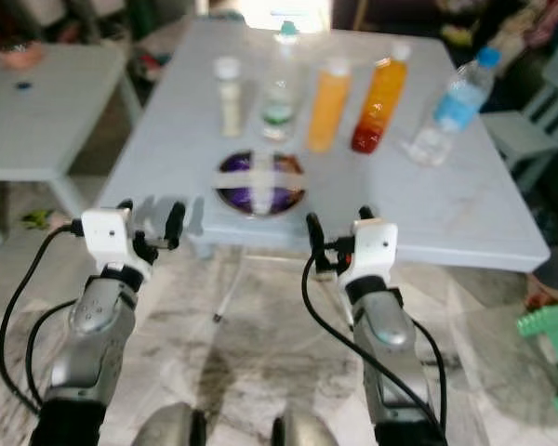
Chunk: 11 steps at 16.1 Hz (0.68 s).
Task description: Restocking fridge
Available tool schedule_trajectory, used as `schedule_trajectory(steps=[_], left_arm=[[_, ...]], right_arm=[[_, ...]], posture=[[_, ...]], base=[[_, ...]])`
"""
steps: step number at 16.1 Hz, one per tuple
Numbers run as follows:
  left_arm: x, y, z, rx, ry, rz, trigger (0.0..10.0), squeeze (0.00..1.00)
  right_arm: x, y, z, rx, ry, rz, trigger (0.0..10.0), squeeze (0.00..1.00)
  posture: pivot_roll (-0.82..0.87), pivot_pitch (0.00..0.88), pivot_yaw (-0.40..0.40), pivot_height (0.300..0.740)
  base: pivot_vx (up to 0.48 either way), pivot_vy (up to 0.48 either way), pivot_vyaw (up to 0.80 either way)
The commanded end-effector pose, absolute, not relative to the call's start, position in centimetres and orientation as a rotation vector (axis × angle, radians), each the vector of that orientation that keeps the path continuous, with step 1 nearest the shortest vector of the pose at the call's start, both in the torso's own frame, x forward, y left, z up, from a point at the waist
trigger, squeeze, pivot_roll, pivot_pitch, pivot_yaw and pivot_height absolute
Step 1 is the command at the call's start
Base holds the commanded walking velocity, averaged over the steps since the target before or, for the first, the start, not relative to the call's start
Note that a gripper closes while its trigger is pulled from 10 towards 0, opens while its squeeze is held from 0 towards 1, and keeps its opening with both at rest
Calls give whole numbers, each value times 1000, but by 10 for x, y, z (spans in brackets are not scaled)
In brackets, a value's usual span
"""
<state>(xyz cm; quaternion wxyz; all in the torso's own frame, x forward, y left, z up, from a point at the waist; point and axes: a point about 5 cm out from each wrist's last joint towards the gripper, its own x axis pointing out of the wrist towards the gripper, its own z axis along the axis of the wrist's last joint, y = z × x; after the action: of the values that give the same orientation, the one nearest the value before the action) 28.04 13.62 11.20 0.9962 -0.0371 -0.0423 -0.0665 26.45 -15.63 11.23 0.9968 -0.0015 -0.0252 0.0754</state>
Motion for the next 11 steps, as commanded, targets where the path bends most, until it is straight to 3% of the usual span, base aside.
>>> schedule_trajectory(steps=[1, 5, 11], left_arm=[[279, 132, 111, -80, -79, -142, 10000, 0], [278, 136, 109, -58, -78, -120, 10000, 0], [280, 141, 112, -31, -84, -121, 10000, 0]], right_arm=[[264, -163, 112, -17, -49, 136, 10000, 0], [269, -155, 110, 16, -34, 210, 10000, 0], [312, -140, 117, 130, -33, 219, 10000, 0]], posture=[[19, 107, -49, 740], [26, 107, -46, 740], [67, 114, -37, 740]], base=[[0, 0, 0], [0, 0, 0], [0, 0, 0]])
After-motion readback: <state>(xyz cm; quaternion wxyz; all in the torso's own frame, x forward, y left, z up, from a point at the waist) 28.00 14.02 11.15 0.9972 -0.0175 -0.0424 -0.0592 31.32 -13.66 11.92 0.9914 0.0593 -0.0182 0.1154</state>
